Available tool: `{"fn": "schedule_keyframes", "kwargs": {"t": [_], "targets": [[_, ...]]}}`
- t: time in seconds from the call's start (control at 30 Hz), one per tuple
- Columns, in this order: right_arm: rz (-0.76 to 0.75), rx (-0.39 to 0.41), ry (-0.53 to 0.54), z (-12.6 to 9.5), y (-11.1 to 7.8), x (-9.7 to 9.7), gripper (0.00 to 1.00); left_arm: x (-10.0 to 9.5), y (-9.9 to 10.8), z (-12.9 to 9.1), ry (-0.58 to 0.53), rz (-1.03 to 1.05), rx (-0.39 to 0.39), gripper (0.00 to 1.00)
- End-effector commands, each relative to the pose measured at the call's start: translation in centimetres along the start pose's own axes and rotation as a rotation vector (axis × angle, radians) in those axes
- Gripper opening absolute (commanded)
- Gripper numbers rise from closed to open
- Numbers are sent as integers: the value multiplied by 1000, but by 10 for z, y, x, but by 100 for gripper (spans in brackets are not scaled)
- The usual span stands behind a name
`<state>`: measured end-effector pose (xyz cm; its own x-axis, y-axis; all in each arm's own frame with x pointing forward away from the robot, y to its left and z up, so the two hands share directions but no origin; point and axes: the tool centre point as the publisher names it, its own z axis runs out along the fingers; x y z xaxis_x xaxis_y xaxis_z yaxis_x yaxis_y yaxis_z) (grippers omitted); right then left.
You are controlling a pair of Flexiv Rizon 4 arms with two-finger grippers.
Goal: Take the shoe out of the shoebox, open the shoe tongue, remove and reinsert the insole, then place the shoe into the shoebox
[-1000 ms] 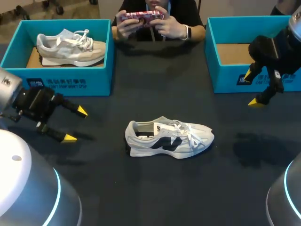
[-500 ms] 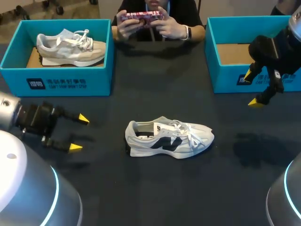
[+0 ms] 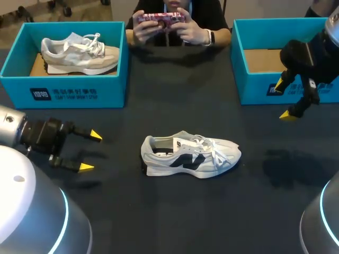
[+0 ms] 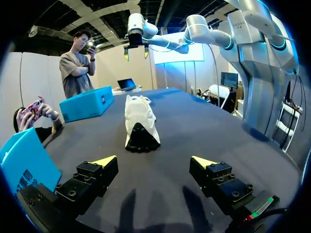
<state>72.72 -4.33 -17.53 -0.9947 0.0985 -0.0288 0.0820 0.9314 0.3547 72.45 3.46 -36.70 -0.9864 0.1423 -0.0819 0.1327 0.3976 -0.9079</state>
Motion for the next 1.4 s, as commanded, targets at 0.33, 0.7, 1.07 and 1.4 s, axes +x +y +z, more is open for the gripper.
{"fn": "schedule_keyframes", "kwargs": {"t": [0.33, 0.7, 1.07, 1.4], "targets": [[0, 2, 1, 1, 0, -1, 100, -8, -3, 17, -81, -69, 35, 100], [0, 2, 1, 1, 0, -1, 100, -25, -16, 49, -107, -135, 29, 100], [0, 2, 1, 1, 0, -1, 100, -27, -24, 91, -109, -117, 34, 100], [0, 2, 1, 1, 0, -1, 100, -29, -25, 122, -113, -137, 34, 100]]}}
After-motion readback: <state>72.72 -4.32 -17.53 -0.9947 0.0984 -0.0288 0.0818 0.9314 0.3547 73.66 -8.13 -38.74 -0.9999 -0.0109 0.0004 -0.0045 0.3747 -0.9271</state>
